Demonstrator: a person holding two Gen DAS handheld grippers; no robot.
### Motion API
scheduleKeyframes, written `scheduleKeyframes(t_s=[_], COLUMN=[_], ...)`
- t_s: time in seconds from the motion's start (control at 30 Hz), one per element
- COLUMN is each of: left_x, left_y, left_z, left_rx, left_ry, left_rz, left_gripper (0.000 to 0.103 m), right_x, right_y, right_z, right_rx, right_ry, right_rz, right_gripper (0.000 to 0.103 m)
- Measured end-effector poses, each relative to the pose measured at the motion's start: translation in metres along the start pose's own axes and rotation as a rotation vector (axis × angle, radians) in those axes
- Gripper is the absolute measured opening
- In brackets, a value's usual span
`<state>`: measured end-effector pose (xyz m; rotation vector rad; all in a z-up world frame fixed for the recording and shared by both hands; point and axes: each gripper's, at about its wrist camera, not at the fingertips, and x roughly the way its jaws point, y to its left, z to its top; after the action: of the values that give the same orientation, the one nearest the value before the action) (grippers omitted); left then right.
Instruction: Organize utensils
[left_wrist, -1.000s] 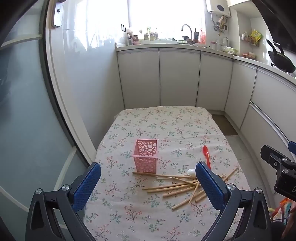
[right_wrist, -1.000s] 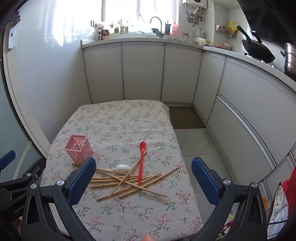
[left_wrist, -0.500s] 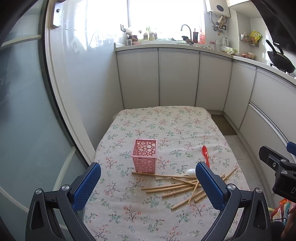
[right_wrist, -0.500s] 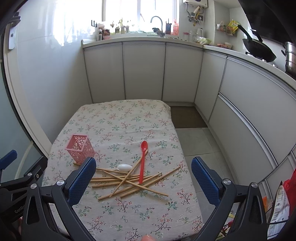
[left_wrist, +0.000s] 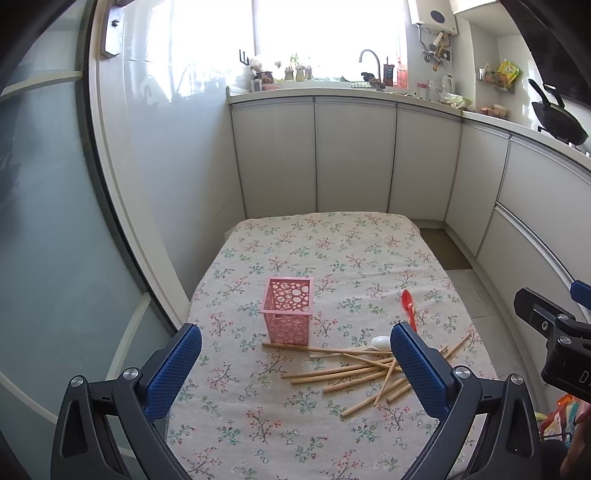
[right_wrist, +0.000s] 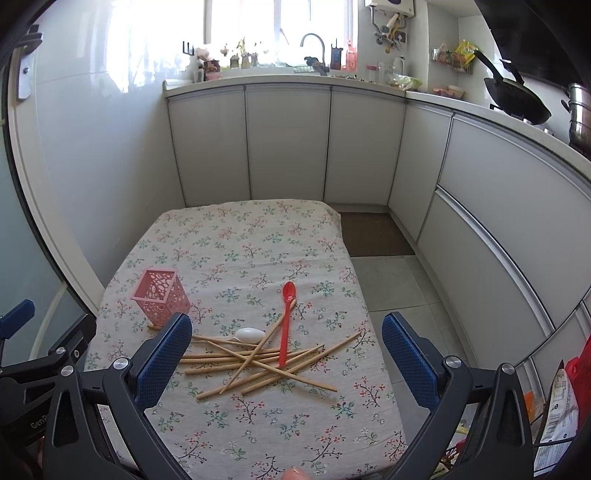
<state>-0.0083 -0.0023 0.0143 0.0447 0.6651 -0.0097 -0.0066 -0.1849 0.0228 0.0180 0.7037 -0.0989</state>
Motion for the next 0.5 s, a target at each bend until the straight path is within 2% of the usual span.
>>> scheduleKeyframes(t_s=[0.5], left_x=[-0.0022], left_y=[-0.0025], left_z=[0.0002], left_rx=[0.007], left_ry=[0.000], left_rz=[-0.001], left_gripper=[0.103], right_x=[-0.0013], right_y=[-0.0011], right_z=[0.0006], right_rx=[-0.001], right_ry=[0.002], right_rz=[0.003], right_gripper=[0.103])
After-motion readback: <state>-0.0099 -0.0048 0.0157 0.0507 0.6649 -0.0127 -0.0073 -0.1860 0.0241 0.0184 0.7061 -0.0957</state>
